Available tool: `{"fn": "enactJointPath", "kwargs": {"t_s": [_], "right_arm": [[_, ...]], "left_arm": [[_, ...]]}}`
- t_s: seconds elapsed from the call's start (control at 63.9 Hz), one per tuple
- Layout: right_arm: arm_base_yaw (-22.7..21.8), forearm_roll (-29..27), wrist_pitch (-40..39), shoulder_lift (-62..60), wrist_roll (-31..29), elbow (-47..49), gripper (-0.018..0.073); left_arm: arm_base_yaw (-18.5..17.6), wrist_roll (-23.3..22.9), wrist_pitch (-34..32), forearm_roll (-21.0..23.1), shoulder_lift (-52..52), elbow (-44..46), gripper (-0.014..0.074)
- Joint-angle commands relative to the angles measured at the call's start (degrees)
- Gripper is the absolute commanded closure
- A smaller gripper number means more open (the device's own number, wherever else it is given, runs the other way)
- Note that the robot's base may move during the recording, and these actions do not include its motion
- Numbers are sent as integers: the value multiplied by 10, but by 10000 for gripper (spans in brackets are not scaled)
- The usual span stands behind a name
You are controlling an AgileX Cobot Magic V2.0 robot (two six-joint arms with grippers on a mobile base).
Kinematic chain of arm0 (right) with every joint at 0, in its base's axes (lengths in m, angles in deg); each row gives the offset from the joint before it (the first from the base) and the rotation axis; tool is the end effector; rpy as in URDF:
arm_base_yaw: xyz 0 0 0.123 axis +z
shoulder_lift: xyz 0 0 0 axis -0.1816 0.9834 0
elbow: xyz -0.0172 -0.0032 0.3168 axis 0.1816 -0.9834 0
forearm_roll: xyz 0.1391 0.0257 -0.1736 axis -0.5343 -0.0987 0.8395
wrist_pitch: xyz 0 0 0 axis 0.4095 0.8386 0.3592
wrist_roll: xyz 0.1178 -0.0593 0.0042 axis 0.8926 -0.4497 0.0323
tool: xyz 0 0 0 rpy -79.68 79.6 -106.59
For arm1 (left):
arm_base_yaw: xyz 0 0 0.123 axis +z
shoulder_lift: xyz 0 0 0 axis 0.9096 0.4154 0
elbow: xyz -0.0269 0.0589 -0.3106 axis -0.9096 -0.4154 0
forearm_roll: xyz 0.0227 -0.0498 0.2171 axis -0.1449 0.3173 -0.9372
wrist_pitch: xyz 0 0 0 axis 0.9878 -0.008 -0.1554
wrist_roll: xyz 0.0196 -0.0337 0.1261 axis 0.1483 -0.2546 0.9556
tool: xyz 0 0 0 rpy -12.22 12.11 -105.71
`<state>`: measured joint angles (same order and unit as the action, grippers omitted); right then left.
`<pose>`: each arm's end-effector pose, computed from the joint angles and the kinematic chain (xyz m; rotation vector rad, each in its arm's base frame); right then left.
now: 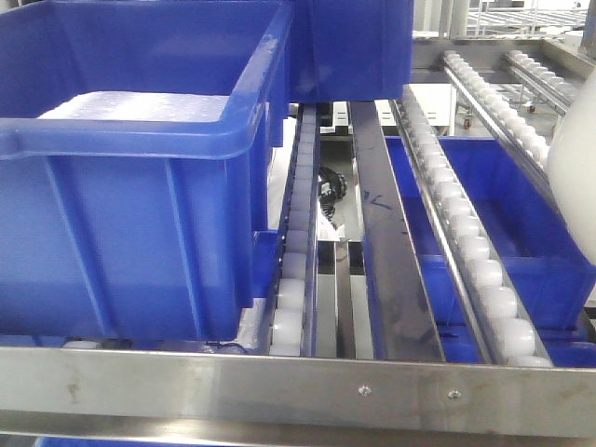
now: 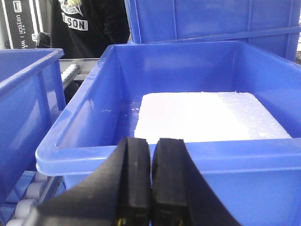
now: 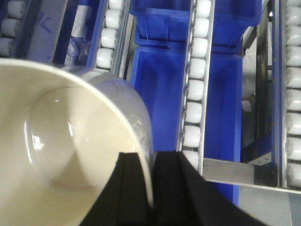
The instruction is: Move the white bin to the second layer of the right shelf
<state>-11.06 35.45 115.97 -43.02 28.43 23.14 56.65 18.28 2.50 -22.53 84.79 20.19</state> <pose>0.0869 0.0095 0.3161 -0.0104 2.2795 0.0935 0.0352 -0.0053 0.2172 0.1309 1.4571 -0.1020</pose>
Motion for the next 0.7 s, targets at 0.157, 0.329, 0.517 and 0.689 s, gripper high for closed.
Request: {"fn": "enactJointPath", "kwargs": {"t_s": [0.157, 0.329, 0.517, 0.689], "right_arm": [[-2, -7, -47, 2, -2, 16, 472], [-2, -11, -49, 2, -2, 16, 472], [-2, -10, -67, 11, -2, 16, 470], [-2, 9, -88, 85, -2, 25, 470]], "left_arm": [[0, -4, -49, 2, -9, -19, 512], [0, -4, -49, 2, -9, -19, 512], [0, -4, -49, 2, -9, -19, 512], [0, -4, -49, 2, -9, -19, 512]]}}
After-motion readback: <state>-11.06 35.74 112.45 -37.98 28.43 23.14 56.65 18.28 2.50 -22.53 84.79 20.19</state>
